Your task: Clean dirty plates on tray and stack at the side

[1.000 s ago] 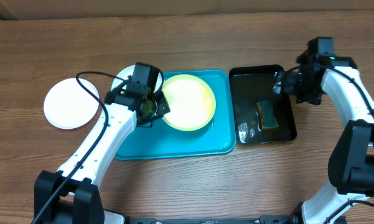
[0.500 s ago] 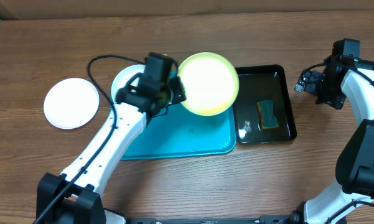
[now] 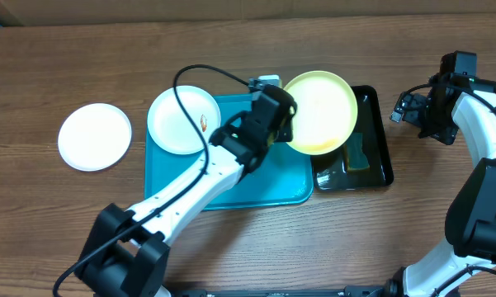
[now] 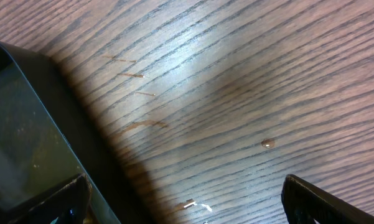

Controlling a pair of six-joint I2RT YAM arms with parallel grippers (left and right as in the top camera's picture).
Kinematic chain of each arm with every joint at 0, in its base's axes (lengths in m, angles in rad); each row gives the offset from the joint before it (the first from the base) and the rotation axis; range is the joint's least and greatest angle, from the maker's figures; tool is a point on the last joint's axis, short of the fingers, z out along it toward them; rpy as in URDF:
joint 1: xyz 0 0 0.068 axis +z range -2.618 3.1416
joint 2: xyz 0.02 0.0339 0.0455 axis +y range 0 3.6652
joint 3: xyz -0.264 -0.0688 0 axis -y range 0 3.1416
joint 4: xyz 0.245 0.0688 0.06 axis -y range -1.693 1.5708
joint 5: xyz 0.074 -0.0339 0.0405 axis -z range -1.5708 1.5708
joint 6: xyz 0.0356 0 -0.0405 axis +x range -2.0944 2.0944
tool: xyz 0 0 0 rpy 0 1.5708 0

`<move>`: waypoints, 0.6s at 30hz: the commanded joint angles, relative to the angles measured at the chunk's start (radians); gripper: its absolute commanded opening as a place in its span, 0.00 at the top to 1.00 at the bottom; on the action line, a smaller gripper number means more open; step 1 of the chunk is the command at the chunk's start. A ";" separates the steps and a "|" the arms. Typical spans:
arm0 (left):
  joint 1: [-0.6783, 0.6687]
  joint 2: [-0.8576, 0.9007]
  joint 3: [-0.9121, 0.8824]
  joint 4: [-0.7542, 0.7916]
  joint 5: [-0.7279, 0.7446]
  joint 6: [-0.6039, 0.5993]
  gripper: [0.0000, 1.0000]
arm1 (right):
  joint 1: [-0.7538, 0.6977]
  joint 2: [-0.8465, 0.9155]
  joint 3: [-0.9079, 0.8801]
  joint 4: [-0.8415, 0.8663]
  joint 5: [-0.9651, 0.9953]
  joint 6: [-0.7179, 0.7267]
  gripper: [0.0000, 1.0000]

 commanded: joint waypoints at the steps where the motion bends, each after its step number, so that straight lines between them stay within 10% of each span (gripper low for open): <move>1: -0.033 0.019 0.026 0.045 -0.136 0.108 0.96 | 0.001 -0.002 0.027 0.006 0.011 0.008 0.00; 18: -0.192 0.019 0.026 0.181 -0.535 0.506 0.96 | 0.001 -0.002 0.027 0.006 0.011 0.008 0.00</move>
